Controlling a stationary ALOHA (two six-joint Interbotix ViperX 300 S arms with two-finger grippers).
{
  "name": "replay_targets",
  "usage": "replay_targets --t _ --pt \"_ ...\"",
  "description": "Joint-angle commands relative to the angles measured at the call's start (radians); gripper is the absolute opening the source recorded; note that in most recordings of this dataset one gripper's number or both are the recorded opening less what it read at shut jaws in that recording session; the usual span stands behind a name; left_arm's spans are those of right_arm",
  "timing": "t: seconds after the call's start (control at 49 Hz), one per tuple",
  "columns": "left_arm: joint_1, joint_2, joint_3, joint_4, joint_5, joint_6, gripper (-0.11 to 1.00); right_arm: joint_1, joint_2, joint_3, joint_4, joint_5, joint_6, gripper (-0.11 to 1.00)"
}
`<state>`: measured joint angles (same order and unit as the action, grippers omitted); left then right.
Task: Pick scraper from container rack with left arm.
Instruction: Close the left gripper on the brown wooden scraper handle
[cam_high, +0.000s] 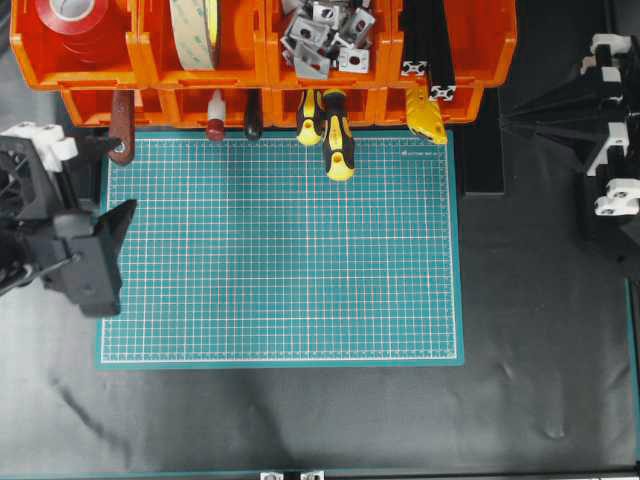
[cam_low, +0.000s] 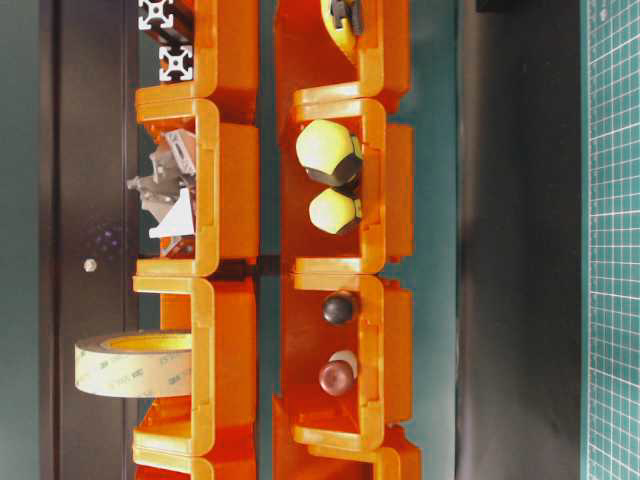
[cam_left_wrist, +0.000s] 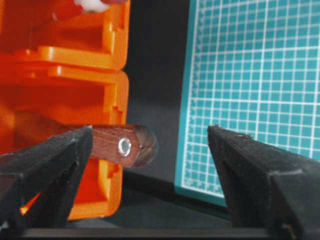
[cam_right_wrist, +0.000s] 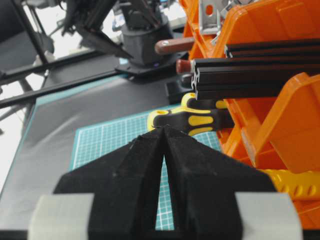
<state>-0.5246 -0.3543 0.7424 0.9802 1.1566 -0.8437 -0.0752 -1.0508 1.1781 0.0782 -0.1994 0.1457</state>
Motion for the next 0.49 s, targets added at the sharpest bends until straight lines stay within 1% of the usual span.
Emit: replay_targets --t 0.0,0.286,0.469 --pt "0.029 0.006 0.0 0.008 -0.021 0.017 0.91 -0.003 0.006 -0.032 0.0 -0.003 0.0 0.01" --pt "0.086 0.015 0.008 0.008 -0.038 0.129 0.91 -0.009 0.005 -0.032 0.002 -0.003 0.002 0.01" --pt "0.112 0.012 0.025 0.008 -0.041 0.146 0.91 -0.009 0.002 -0.032 0.002 -0.003 0.002 0.01"
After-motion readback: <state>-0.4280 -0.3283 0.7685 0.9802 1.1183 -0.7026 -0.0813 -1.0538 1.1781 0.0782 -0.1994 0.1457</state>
